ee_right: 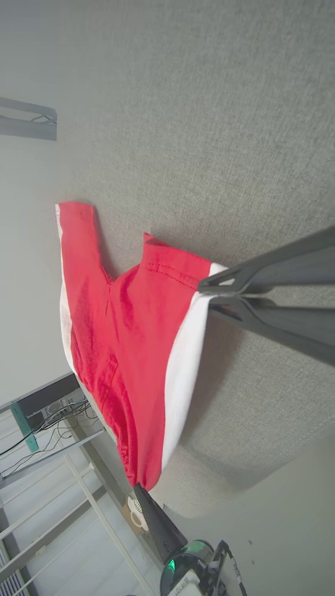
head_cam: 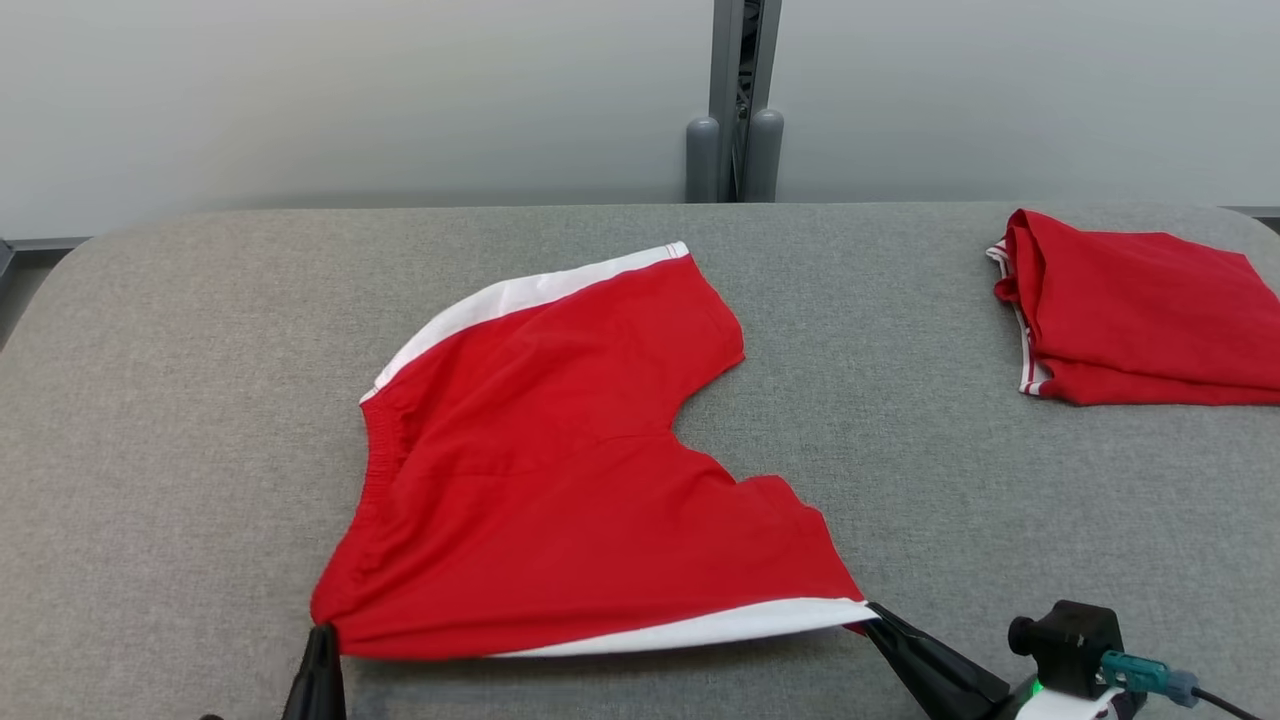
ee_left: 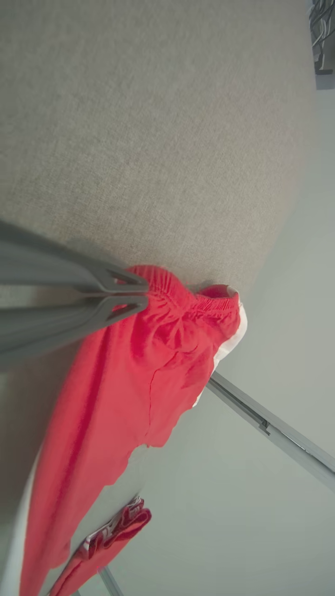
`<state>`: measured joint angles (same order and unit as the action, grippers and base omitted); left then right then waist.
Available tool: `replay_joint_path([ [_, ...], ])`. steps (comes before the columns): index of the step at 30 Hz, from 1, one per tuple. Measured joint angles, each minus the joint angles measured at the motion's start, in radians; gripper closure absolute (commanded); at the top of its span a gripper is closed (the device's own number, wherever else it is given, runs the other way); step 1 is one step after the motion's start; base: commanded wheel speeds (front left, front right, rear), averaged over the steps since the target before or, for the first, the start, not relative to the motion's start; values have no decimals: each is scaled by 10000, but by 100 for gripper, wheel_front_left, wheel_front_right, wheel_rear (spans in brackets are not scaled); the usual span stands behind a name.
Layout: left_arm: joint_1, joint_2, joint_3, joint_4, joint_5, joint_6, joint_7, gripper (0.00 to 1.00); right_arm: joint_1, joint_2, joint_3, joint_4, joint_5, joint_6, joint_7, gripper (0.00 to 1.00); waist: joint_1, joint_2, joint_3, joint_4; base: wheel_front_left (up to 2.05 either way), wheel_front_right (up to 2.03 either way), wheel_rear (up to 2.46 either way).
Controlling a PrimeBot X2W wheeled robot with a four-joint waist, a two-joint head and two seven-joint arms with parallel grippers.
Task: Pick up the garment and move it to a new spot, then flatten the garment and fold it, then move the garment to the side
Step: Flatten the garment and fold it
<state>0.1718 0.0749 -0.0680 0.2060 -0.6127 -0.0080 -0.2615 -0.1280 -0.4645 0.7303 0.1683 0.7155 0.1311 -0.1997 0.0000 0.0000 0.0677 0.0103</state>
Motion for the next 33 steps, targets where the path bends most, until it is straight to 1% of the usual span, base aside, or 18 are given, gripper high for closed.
replay_joint_path([
  [3, 8, -19, -8, 167, 255, -4, 0, 100, 35, -36, -146, -25, -337, 0, 159, 100, 0, 0, -17, 47, 0, 0, 0],
  [5, -91, -48, 29, 236, 328, -13, 0, 100, 33, 71, -278, -42, -395, 0, 201, 100, 0, 0, -29, 59, 0, 0, 0],
  [7, -241, -48, 54, 244, 410, -94, 0, 100, -48, 88, -393, -63, -600, 0, 209, 100, 0, 0, -38, 61, 0, 0, 0],
  [14, -809, -71, 163, 228, 681, -238, 0, 100, -968, 128, -573, -67, -1164, 0, 232, 100, 0, 0, 82, 23, 0, 0, 0],
  [18, -1962, -59, 163, 468, 748, -324, 0, 100, -2320, 205, -330, 650, -1678, 0, 244, 100, 0, 0, 398, 112, 0, 0, 0],
  [21, -2975, -25, 163, 744, 748, -364, 0, 100, -3457, 430, -92, 1358, -1659, 0, 215, 100, 0, 0, 705, 176, 0, 0, 0],
  [22, -3350, 23, 169, 897, 750, -376, 6, 100, -3862, 594, -65, 1622, -1490, 0, 144, 100, 0, 0, 826, 198, 0, 0, 0],
  [27, -5135, 245, 153, 1816, 752, -514, 150, 100, -6148, 1037, 732, 3269, -1198, 0, 107, 100, 0, 0, 1494, 297, 0, 0, 0],
  [28, -5135, 245, 153, 1816, 752, -514, 150, 100, -6148, 1037, 732, 3269, -1198, 0, 107, 100, 0, 0, 1494, 297, 0, 0, 0],
  [33, -6727, 368, 31, 3074, 761, -639, 295, 100, -8163, 1532, 1590, 4982, -594, 0, 102, 100, 0, 0, 2236, 395, 0, 0, 0],
])
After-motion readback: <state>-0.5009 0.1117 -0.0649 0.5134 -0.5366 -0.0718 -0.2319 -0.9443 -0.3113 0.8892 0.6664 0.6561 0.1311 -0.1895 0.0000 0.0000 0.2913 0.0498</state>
